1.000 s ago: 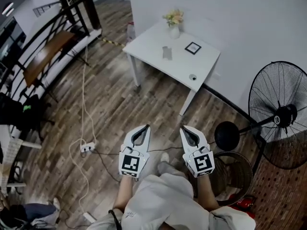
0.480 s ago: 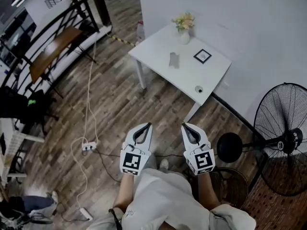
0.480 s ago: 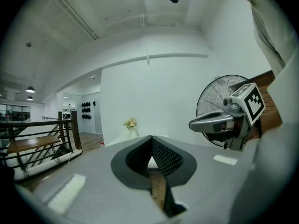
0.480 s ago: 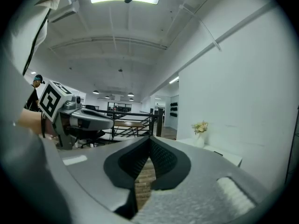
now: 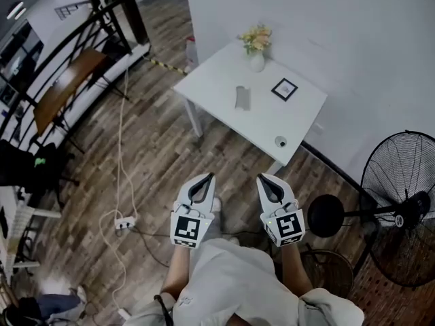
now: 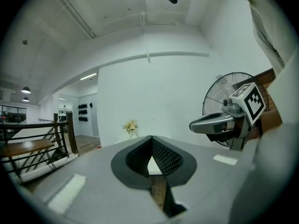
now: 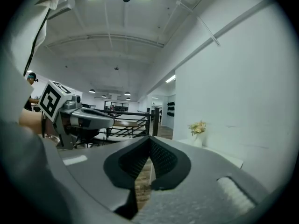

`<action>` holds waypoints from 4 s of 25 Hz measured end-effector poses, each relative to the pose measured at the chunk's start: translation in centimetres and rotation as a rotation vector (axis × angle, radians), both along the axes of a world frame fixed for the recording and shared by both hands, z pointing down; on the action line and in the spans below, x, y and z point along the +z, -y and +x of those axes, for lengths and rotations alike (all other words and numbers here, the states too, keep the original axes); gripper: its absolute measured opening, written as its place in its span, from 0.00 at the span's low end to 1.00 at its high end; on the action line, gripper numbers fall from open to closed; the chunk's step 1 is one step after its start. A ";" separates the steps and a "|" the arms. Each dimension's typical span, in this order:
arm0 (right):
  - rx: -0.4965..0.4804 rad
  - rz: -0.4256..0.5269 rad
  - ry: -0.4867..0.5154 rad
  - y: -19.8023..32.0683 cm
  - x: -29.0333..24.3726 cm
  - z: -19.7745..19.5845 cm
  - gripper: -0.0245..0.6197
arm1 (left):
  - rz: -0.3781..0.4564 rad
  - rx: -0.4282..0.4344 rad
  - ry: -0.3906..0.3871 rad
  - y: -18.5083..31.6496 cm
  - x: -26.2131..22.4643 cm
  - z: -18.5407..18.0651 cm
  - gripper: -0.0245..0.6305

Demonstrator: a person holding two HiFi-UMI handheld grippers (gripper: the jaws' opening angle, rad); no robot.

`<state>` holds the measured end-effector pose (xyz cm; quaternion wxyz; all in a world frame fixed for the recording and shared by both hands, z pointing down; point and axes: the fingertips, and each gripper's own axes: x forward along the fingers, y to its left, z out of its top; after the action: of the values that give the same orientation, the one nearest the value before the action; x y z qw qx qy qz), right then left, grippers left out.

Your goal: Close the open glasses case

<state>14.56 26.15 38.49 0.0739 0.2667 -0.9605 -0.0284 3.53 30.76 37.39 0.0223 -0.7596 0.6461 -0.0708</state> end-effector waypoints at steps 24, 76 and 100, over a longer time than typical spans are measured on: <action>0.193 -0.047 -0.056 16.8 1.4 -12.2 0.05 | -0.035 0.176 -0.054 18.8 1.6 -13.3 0.07; 0.135 -0.314 -0.072 46.9 10.8 -14.7 0.05 | -0.288 0.131 -0.030 48.4 11.0 -15.3 0.07; 0.356 -0.503 -0.146 48.5 19.7 -13.0 0.04 | -0.526 0.407 -0.012 52.3 21.7 -12.1 0.07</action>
<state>1.51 -22.32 58.14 0.2102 0.4014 -0.8678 0.2042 -8.60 -21.51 59.13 -0.1649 -0.8532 0.4408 -0.2249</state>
